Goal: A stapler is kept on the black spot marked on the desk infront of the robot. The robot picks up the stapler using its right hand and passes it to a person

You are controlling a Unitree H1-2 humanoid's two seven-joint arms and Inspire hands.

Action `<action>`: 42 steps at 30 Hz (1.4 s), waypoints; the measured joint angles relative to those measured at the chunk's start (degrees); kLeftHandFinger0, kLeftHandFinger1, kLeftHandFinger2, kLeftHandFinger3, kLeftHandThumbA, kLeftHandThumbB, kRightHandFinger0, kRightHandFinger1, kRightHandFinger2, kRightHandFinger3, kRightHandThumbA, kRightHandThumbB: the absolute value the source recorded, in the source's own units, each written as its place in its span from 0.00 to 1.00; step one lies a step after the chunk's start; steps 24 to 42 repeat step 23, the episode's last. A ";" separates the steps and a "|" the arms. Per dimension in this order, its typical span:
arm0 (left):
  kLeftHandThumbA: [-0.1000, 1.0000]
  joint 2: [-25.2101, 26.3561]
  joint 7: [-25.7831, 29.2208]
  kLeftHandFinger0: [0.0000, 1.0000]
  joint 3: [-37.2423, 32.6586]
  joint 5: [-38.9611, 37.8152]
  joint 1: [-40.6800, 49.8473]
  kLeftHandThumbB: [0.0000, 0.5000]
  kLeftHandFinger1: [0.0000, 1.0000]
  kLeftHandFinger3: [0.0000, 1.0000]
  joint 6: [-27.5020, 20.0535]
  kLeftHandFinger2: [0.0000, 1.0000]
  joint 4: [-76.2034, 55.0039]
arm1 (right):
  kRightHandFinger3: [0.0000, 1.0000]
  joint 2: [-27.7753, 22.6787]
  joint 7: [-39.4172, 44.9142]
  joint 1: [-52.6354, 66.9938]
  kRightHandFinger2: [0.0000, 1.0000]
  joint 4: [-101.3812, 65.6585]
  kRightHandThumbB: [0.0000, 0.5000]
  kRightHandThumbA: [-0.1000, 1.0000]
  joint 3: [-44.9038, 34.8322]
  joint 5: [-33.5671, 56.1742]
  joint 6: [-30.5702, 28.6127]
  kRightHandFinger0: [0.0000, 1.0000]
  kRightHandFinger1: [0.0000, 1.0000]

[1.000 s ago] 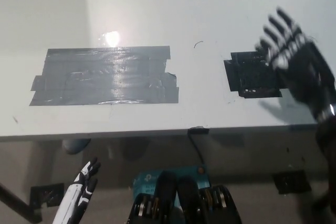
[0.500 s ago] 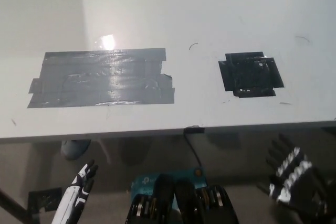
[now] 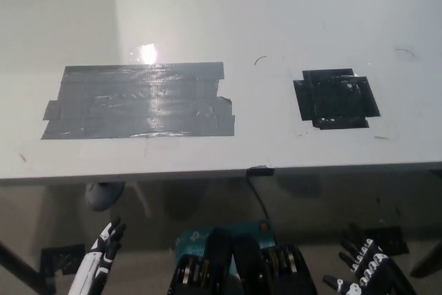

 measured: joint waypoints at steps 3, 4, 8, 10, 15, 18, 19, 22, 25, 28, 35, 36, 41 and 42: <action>1.00 -0.09 0.01 1.00 0.41 -0.05 -0.06 0.44 1.00 1.00 -0.53 1.00 0.19 | 1.00 -0.02 0.70 -0.68 1.00 0.62 0.69 1.00 0.13 -0.69 -1.99 1.00 1.00; 1.00 -0.14 0.01 1.00 0.56 -0.07 -0.12 0.45 1.00 1.00 -0.64 1.00 0.30 | 1.00 -0.04 0.82 -1.00 1.00 0.77 0.71 1.00 0.14 -0.99 -2.51 1.00 1.00; 1.00 -0.41 0.01 1.00 1.00 -0.08 -0.30 0.45 1.00 1.00 -0.85 1.00 0.65 | 1.00 -0.07 1.15 -1.88 1.00 1.53 0.71 1.00 0.20 -1.88 -3.89 1.00 1.00; 1.00 -0.50 0.01 1.00 1.20 -0.08 -0.37 0.44 1.00 1.00 -0.95 1.00 0.89 | 1.00 -0.07 1.33 -2.12 1.00 1.94 0.71 1.00 0.24 -2.35 -4.47 1.00 1.00; 1.00 -0.58 0.01 1.00 1.32 -0.05 -0.31 0.41 1.00 1.00 -1.02 1.00 1.13 | 1.00 -0.07 1.79 -2.14 1.00 2.37 0.68 1.00 0.25 -2.82 -5.09 1.00 1.00; 1.00 -0.89 0.09 1.00 1.53 -0.03 -0.12 0.38 1.00 1.00 -1.02 1.00 1.09 | 1.00 -0.02 1.82 -1.90 1.00 1.75 0.63 1.00 0.22 -3.24 -5.19 1.00 1.00; 1.00 -1.12 0.13 1.00 1.63 -0.05 0.06 0.35 1.00 1.00 -1.02 1.00 1.03 | 1.00 0.03 1.79 -1.74 1.00 1.31 0.65 1.00 0.21 -3.39 -5.19 1.00 1.00; 1.00 -2.00 0.22 1.00 1.80 -0.08 0.75 0.38 1.00 1.00 -1.02 1.00 0.71 | 1.00 0.55 1.62 -1.13 1.00 -0.53 0.64 1.00 -0.01 -3.65 -5.21 1.00 1.00; 1.00 -2.00 0.22 1.00 1.80 -0.08 0.75 0.38 1.00 1.00 -1.02 1.00 0.71 | 1.00 0.55 1.62 -1.13 1.00 -0.53 0.64 1.00 -0.01 -3.65 -5.21 1.00 1.00; 1.00 -2.00 0.22 1.00 1.80 -0.08 0.75 0.38 1.00 1.00 -1.02 1.00 0.71 | 1.00 0.55 1.62 -1.13 1.00 -0.53 0.64 1.00 -0.01 -3.65 -5.21 1.00 1.00; 1.00 -2.00 0.22 1.00 1.80 -0.08 0.75 0.38 1.00 1.00 -1.02 1.00 0.71 | 1.00 0.55 1.62 -1.13 1.00 -0.53 0.64 1.00 -0.01 -3.65 -5.21 1.00 1.00; 1.00 -2.00 0.22 1.00 1.80 -0.08 0.75 0.38 1.00 1.00 -1.02 1.00 0.71 | 1.00 0.55 1.62 -1.13 1.00 -0.53 0.64 1.00 -0.01 -3.65 -5.21 1.00 1.00; 1.00 -2.00 0.22 1.00 1.80 -0.08 0.75 0.38 1.00 1.00 -1.02 1.00 0.71 | 1.00 0.55 1.62 -1.13 1.00 -0.53 0.64 1.00 -0.01 -3.65 -5.21 1.00 1.00; 1.00 -2.00 0.22 1.00 1.80 -0.08 0.75 0.38 1.00 1.00 -1.02 1.00 0.71 | 1.00 0.55 1.62 -1.13 1.00 -0.53 0.64 1.00 -0.01 -3.65 -5.21 1.00 1.00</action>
